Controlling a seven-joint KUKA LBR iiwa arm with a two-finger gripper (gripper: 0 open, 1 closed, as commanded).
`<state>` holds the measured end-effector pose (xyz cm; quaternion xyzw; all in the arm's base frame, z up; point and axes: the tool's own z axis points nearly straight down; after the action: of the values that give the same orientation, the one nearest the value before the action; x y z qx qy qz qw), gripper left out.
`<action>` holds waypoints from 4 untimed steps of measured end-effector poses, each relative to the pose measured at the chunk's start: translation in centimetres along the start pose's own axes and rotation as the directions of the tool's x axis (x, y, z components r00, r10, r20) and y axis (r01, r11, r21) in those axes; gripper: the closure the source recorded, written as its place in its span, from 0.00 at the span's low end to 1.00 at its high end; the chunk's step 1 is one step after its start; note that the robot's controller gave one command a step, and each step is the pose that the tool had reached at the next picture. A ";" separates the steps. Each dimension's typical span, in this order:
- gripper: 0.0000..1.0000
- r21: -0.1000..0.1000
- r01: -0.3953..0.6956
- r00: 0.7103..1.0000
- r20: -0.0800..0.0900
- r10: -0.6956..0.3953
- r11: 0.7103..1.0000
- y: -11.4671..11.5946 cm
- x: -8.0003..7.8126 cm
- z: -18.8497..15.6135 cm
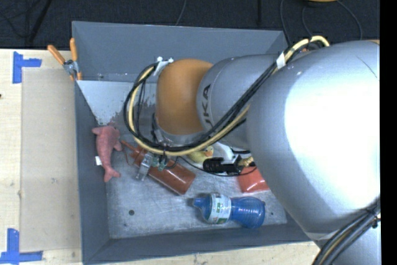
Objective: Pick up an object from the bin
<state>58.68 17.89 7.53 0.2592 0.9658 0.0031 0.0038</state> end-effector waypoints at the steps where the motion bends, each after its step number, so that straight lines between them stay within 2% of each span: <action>1: 1.00 0.001 0.000 1.000 0.000 0.000 1.000 0.0 0.0 -0.1; 3: 1.00 0.011 0.000 1.000 -0.011 0.000 1.000 -0.2 0.2 -2.2; 4: 1.00 0.007 0.001 1.000 -0.006 -0.001 1.000 -0.1 0.0 -3.4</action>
Offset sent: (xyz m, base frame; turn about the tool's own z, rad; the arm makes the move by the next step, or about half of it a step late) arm -0.0001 -0.0002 0.0658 0.0000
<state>58.59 17.83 10.93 0.2589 0.9659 0.0005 0.0000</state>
